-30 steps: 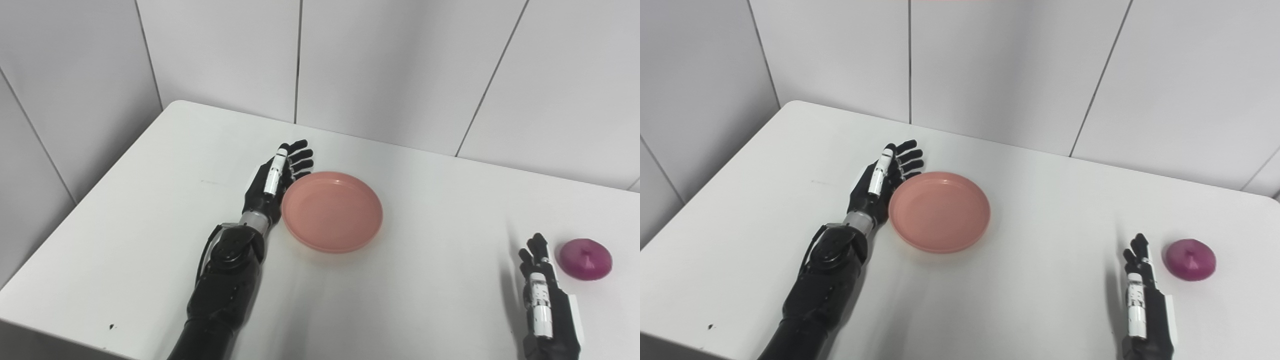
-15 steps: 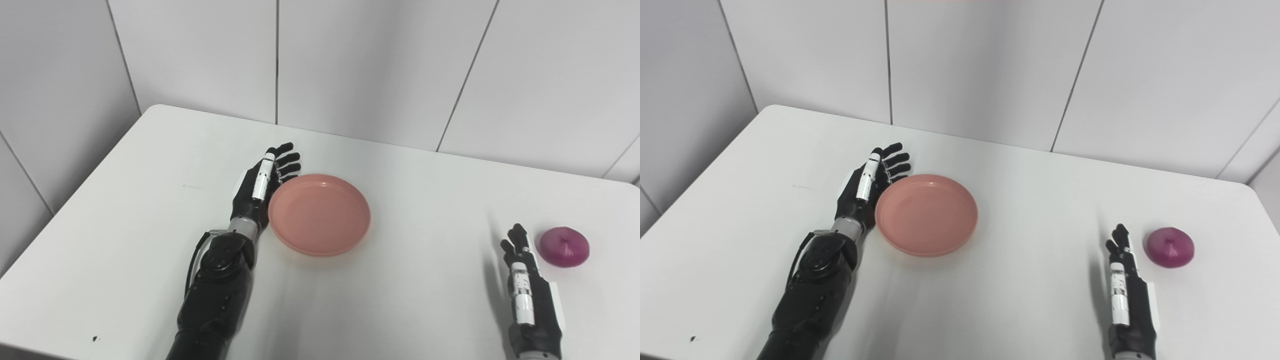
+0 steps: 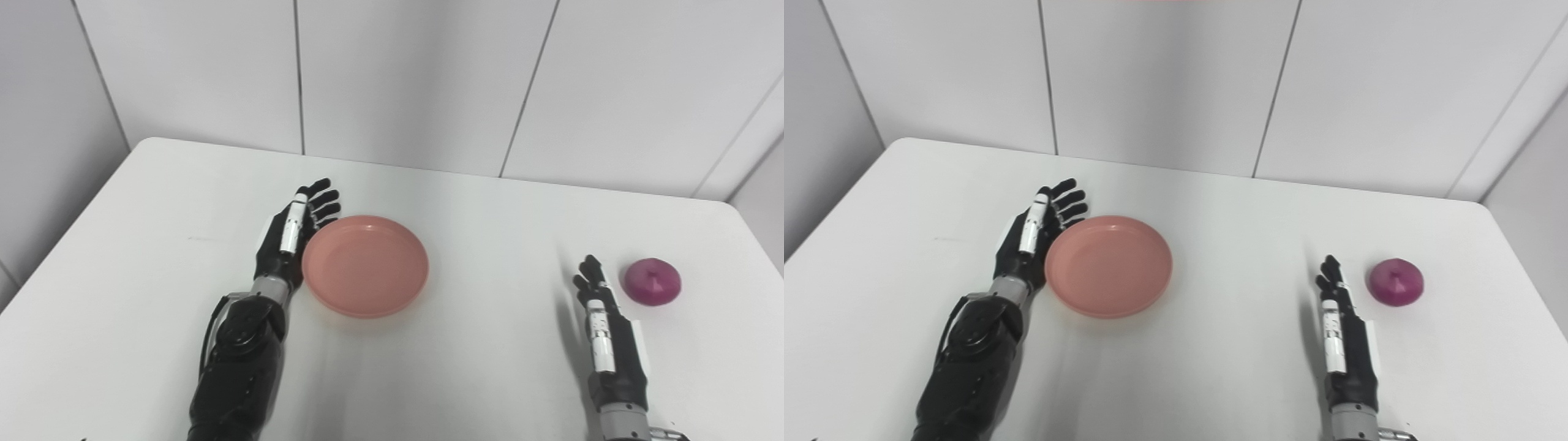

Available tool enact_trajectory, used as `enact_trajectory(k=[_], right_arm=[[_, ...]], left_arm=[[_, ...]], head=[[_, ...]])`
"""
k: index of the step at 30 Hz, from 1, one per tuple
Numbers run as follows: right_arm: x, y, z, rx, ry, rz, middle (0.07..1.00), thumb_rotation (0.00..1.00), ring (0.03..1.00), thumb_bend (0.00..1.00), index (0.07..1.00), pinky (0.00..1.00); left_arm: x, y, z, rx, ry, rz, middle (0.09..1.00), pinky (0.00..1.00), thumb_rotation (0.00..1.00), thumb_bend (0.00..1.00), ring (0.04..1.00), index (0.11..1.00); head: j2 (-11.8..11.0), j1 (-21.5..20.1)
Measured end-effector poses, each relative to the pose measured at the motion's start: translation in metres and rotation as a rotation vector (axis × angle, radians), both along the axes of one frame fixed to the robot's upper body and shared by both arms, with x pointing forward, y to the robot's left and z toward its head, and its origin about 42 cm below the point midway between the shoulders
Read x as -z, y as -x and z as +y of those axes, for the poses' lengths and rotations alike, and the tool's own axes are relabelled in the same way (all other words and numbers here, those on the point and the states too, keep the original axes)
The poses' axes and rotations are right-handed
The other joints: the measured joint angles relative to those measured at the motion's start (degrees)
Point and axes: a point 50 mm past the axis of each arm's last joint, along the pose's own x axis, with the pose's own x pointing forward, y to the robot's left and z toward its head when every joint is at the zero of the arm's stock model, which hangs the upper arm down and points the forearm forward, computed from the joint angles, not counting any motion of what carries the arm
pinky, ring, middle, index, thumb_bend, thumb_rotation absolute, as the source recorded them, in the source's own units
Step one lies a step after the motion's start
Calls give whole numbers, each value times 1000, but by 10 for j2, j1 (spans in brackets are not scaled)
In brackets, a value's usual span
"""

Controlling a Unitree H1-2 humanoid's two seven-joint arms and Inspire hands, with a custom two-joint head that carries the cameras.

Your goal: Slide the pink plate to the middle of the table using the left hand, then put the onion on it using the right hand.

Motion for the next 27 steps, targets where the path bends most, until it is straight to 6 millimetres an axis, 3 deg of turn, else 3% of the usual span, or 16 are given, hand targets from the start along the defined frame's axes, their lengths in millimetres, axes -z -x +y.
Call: enact_trajectory(k=[27], right_arm=[[-2,-2,12,-14,-2,-5,956,1000,942,149,962,990]], left_arm=[[-6,12,-39,30,54,23,791,761,1000,385,786,768]], head=[[26,-20]])
